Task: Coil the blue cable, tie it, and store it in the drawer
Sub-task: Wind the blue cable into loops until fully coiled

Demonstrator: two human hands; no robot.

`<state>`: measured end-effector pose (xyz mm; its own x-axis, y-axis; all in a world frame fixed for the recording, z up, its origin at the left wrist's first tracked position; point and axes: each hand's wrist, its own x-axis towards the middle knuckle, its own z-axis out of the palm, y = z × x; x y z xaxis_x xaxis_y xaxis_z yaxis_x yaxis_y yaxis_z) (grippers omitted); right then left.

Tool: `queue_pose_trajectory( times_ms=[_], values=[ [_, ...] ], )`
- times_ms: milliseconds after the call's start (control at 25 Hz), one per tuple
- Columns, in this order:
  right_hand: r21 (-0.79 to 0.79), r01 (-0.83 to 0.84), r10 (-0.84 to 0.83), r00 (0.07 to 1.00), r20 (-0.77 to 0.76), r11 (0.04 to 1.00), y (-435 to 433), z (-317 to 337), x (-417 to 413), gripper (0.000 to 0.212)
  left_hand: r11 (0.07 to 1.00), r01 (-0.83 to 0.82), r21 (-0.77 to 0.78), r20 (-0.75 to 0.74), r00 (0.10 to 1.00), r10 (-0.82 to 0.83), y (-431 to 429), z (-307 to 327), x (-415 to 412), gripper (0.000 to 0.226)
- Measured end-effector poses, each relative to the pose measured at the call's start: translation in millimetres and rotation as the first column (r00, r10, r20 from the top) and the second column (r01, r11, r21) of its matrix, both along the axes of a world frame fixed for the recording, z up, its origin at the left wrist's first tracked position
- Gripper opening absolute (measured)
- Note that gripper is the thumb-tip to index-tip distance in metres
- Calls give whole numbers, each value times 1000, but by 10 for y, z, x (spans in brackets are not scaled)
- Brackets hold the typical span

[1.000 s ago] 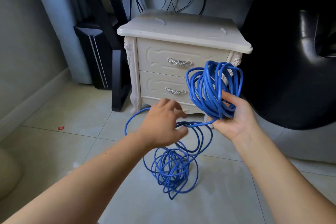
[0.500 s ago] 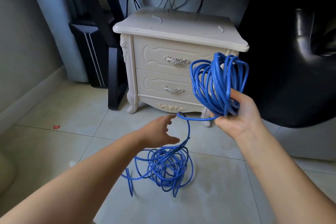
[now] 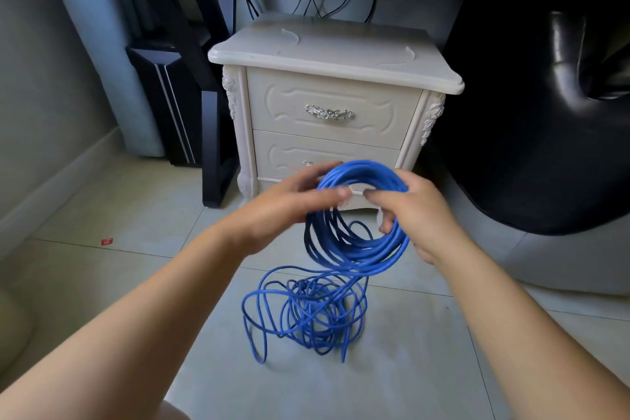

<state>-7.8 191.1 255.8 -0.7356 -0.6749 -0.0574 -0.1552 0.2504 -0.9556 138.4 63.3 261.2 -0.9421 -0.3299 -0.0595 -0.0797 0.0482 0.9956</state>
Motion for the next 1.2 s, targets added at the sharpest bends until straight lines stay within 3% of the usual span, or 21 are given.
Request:
queue_pose_trajectory(
  times_ms=[80, 160, 240, 280, 360, 440, 480, 560, 680, 800, 960, 1080, 1200],
  values=[
    [114, -88, 106, 982, -159, 990, -28, 29, 134, 12, 948, -41, -317, 76, 995, 69, 76, -76, -24, 57],
    [138, -119, 149, 962, -230, 983, -46, 69, 211, 10, 735, -271, -621, -11, 941, 338, 95, -121, -58, 59],
    [147, -144, 179, 950, -256, 978, -38, 116, 224, 14, 593, -401, -698, -195, 903, 382, 60, -139, -41, 62],
    [164, -174, 213, 942, -260, 971, -30, 144, 227, 17, 606, -357, -710, -191, 927, 323, 24, -146, -26, 67],
    [217, -219, 277, 915, -291, 951, -12, 153, 232, 18, 752, -158, -640, -7, 980, 200, -1, -138, 1, 60],
    [251, -225, 301, 898, -322, 941, -5, 95, 272, 12, 823, -90, -562, 98, 980, 174, 32, -146, 19, 24],
    [231, -220, 286, 907, -310, 948, -8, 67, 295, 9, 832, -140, -537, 80, 973, 215, 40, -149, 11, 9],
    [118, -208, 228, 953, -201, 971, -3, 65, 294, 14, 826, -249, -505, -6, 958, 286, 42, -134, -28, 13],
    [-65, -240, 246, 961, 126, 969, 40, 116, 222, 37, 871, -424, -249, -106, 906, 411, 19, -72, -74, 13],
    [-47, -272, 273, 913, 302, 961, 24, 29, 258, 49, 818, -566, 106, -80, 815, 574, -16, -51, -92, 10],
    [-260, -93, 224, 813, 538, 961, -79, -107, 404, 27, 713, -623, 322, -32, 745, 666, 58, -79, -131, 13],
    [-219, 73, 21, 918, 397, 973, -134, -139, 391, 20, 716, -562, 414, 4, 788, 616, 138, -133, -153, 10],
    [-192, 155, -102, 960, 261, 969, -142, -99, 297, 25, 840, -415, 350, 85, 907, 413, 108, -111, -93, 19]
  ],
)
